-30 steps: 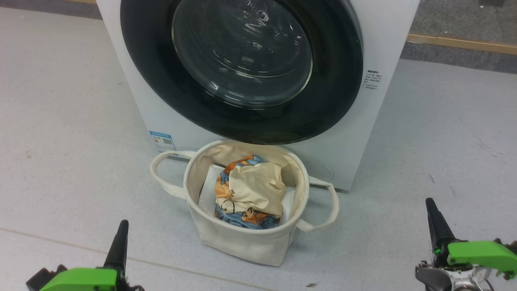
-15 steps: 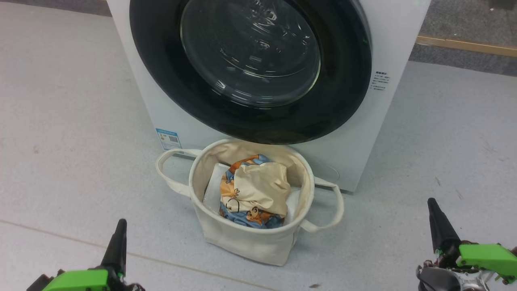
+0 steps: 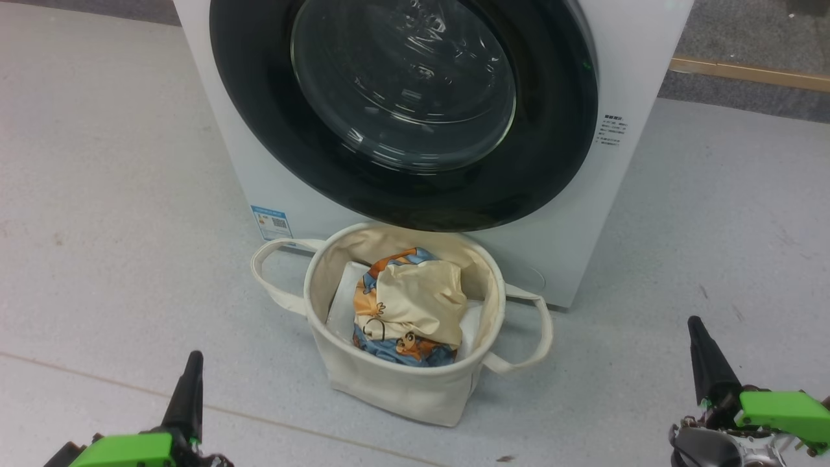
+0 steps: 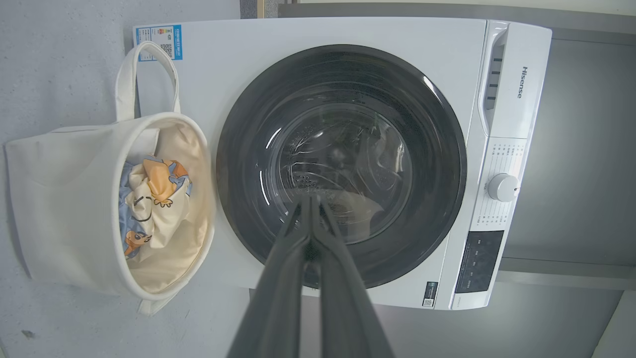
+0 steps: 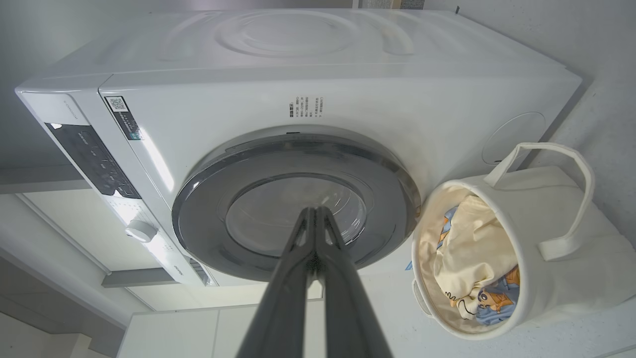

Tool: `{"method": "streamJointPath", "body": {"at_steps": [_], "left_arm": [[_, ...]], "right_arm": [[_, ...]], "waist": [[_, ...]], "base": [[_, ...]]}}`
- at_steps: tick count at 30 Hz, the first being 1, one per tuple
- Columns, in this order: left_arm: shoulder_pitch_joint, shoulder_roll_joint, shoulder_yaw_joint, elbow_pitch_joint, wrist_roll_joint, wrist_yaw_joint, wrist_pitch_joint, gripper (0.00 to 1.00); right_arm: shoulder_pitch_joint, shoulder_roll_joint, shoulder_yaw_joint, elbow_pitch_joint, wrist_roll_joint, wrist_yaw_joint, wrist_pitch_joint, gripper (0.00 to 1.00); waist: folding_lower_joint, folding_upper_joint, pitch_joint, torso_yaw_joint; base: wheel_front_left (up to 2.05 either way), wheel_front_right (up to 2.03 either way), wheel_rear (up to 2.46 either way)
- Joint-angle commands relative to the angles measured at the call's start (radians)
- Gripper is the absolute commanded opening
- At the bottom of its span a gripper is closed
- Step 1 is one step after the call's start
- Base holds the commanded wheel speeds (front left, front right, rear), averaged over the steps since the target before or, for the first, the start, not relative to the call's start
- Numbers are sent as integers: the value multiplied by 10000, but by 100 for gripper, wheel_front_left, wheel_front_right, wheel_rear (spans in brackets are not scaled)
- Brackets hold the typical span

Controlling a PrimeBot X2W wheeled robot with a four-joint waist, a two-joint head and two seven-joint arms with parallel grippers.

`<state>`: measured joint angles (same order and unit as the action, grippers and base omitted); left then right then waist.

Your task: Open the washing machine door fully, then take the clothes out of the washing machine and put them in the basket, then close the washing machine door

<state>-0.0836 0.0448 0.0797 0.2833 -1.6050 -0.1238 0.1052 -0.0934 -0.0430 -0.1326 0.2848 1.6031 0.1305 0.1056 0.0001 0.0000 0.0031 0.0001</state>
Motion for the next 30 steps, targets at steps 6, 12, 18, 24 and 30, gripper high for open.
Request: {"method": "streamJointPath", "body": {"at_steps": [6, 12, 18, 24, 30], "left_arm": [[-245, 55, 345, -381, -33, -69, 83, 0], [-245, 55, 344, -381, -33, -69, 83, 0], [-245, 54, 344, -381, -34, -69, 83, 0], [-245, 54, 343, -381, -34, -69, 82, 0], [-245, 54, 343, -381, -34, -69, 82, 0]], "right_arm": [[-145, -72, 190, -401, 57, 2, 75, 0], [-145, -72, 190, -401, 57, 2, 75, 0], [-145, -72, 190, -401, 57, 2, 75, 0], [-145, -72, 190, -401, 57, 2, 75, 0], [-145, -72, 190, -401, 57, 2, 75, 0]], "waist": [[0, 0, 0, -1], [0, 0, 0, -1], [0, 0, 0, -1], [0, 0, 0, -1], [0, 0, 0, -1]], "base": [[0, 0, 0], [0, 0, 0], [0, 0, 0], [0, 0, 0], [0, 0, 0]]}}
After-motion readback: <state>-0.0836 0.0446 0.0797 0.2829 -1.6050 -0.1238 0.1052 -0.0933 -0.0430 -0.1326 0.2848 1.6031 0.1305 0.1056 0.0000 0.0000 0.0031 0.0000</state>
